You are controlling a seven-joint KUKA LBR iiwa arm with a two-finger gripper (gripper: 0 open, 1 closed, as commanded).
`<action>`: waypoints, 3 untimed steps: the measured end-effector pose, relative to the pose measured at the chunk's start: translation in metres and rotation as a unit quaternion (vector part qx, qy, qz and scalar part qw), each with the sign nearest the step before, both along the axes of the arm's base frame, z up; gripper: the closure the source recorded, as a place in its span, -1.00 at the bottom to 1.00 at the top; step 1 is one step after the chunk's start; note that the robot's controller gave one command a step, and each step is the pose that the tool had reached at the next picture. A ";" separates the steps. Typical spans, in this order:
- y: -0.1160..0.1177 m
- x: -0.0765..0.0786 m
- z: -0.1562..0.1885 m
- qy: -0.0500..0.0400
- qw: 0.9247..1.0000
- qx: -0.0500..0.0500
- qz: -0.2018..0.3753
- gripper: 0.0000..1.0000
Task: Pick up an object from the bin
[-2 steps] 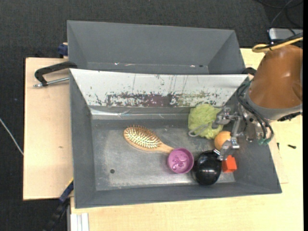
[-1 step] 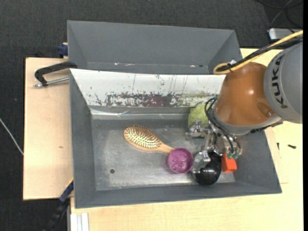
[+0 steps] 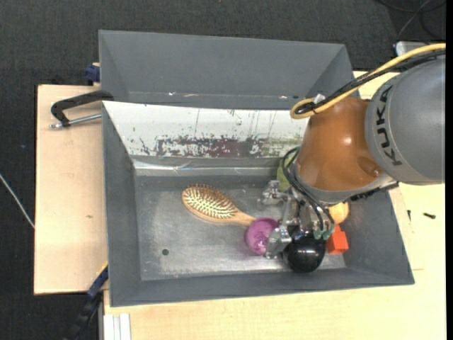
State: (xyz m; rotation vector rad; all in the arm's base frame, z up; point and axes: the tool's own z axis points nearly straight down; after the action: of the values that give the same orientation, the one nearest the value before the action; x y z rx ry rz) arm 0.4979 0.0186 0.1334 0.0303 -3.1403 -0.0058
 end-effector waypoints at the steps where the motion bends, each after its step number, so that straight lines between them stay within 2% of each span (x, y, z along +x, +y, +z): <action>1: -0.006 0.009 -0.005 -0.003 0.999 -0.001 -0.041 -1.00; 2: -0.005 -0.001 -0.058 -0.003 1.000 -0.002 -0.006 -1.00; 3: -0.007 0.005 -0.069 -0.005 1.000 0.000 -0.023 1.00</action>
Offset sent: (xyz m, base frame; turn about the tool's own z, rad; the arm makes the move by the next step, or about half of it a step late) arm -0.0044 -0.0053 -0.0634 0.0087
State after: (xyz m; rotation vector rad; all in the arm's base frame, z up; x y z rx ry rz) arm 0.5034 0.0119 0.0642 -0.0416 -3.1506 -0.0044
